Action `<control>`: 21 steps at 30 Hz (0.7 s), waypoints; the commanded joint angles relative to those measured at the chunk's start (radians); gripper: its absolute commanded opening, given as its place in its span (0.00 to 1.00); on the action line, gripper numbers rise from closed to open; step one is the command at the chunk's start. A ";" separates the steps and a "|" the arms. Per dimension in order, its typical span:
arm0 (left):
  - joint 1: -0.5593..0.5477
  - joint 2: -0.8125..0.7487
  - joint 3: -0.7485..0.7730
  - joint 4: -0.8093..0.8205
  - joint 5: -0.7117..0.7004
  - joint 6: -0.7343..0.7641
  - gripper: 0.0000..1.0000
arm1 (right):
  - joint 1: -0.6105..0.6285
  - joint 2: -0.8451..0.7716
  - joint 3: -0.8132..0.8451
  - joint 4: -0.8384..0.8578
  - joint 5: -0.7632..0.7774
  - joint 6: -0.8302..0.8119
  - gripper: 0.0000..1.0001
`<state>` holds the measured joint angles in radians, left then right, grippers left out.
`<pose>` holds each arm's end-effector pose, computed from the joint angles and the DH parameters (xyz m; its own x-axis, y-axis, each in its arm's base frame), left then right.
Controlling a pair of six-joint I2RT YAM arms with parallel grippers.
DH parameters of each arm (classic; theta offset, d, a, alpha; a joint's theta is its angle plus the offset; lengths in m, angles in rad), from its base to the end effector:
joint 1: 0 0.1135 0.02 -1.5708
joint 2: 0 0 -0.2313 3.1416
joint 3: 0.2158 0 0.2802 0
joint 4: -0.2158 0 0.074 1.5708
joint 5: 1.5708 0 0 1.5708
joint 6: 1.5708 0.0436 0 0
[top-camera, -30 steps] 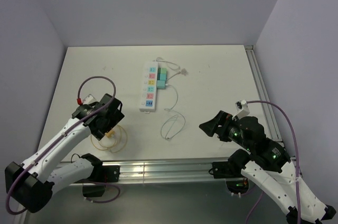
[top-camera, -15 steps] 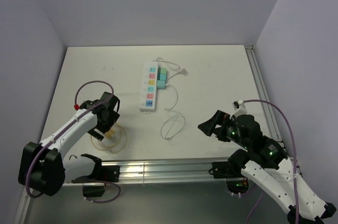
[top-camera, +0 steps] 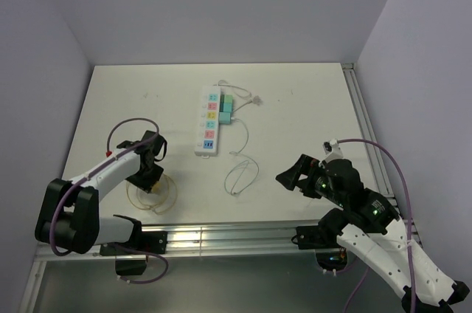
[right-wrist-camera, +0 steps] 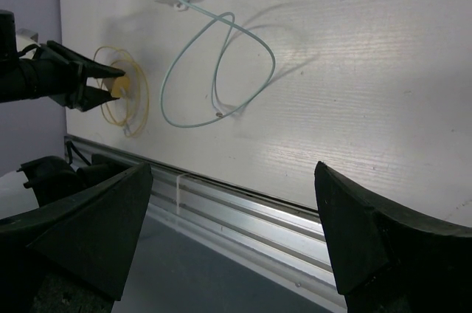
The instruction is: Insert the plug
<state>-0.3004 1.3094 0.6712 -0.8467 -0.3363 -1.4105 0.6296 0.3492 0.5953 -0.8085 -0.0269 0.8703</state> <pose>0.2198 -0.0530 0.1073 -0.4010 -0.8514 -0.3383 -0.8992 0.4363 -0.0322 0.1230 0.0910 0.2548 -0.7419 0.4051 -0.5343 -0.0618 0.7522 0.6560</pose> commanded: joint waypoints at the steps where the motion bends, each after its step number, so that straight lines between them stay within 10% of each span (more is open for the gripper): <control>1: 0.009 -0.002 -0.019 0.058 0.026 0.016 0.26 | -0.004 0.011 -0.005 0.029 0.018 -0.005 0.97; 4: 0.024 -0.019 -0.024 0.063 0.063 0.048 0.00 | -0.004 0.023 -0.011 0.017 0.047 -0.010 0.97; 13: 0.029 -0.275 0.010 0.078 0.267 0.171 0.00 | -0.004 0.071 0.000 -0.020 0.179 0.026 1.00; 21: -0.006 -0.476 0.215 0.014 0.316 0.234 0.00 | -0.001 0.174 0.027 0.150 -0.046 -0.007 0.91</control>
<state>-0.2871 0.8722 0.7876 -0.8108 -0.0536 -1.2076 0.6296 0.4553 0.5861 -0.7750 0.0231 0.8768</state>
